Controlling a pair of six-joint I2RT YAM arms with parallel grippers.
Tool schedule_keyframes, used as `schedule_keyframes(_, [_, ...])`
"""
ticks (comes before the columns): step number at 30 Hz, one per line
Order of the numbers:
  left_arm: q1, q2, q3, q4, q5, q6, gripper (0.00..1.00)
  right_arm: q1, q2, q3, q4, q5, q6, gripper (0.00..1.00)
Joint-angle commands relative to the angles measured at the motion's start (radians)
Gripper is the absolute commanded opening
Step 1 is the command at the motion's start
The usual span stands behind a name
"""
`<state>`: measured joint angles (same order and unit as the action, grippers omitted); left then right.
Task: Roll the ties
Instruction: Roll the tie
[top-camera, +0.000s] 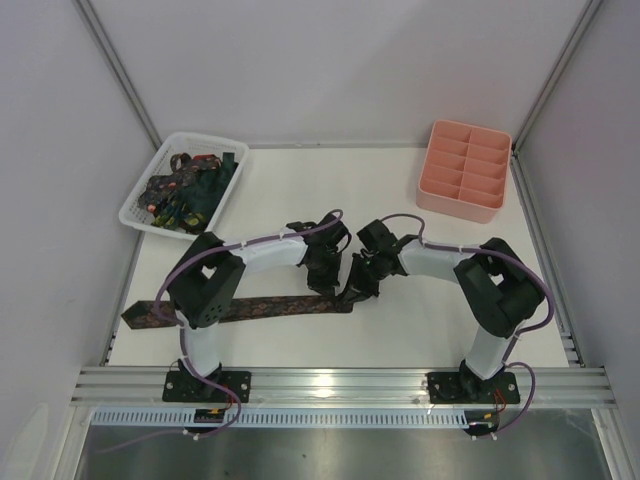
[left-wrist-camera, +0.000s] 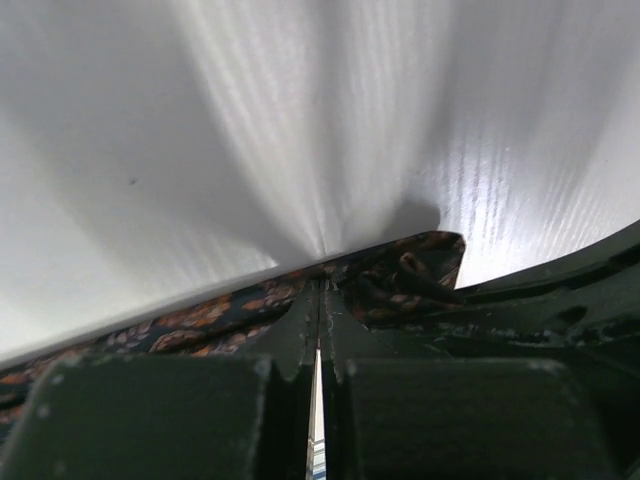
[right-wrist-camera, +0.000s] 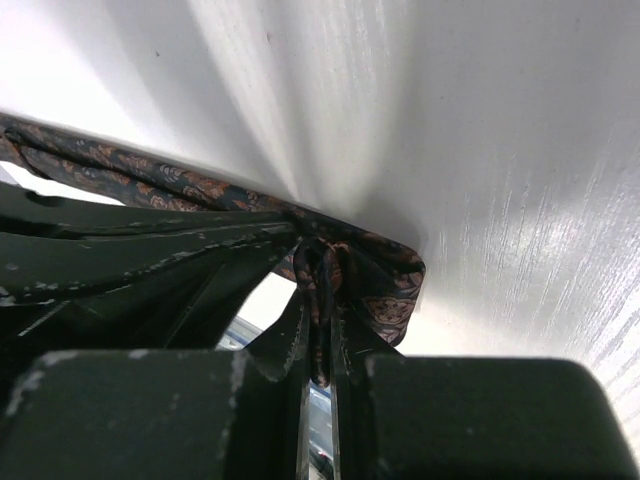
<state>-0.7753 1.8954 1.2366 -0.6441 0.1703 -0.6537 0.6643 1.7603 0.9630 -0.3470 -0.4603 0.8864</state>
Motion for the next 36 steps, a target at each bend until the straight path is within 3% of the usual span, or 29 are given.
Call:
schedule_keyframes(1, [0.008,-0.088,-0.023,-0.012,-0.071,0.008,0.00,0.014,0.024,0.037,-0.058,0.077,-0.017,0.00])
schedule_keyframes(11, [0.030,-0.134,-0.121,-0.006,-0.057,-0.009,0.01,0.047,0.079,0.123,-0.131,0.086,-0.070,0.00])
schedule_keyframes(21, [0.036,-0.099,-0.141,0.038,-0.018,-0.029,0.01,0.072,0.091,0.178,-0.208,0.111,-0.158,0.22])
schedule_keyframes(27, [0.042,-0.101,-0.141,0.040,-0.011,-0.035,0.00,0.070,0.073,0.151,-0.150,0.037,-0.199,0.30])
schedule_keyframes(36, [0.048,-0.099,-0.154,0.038,-0.008,-0.041,0.00,0.057,-0.001,0.033,0.078,-0.084,-0.195,0.37])
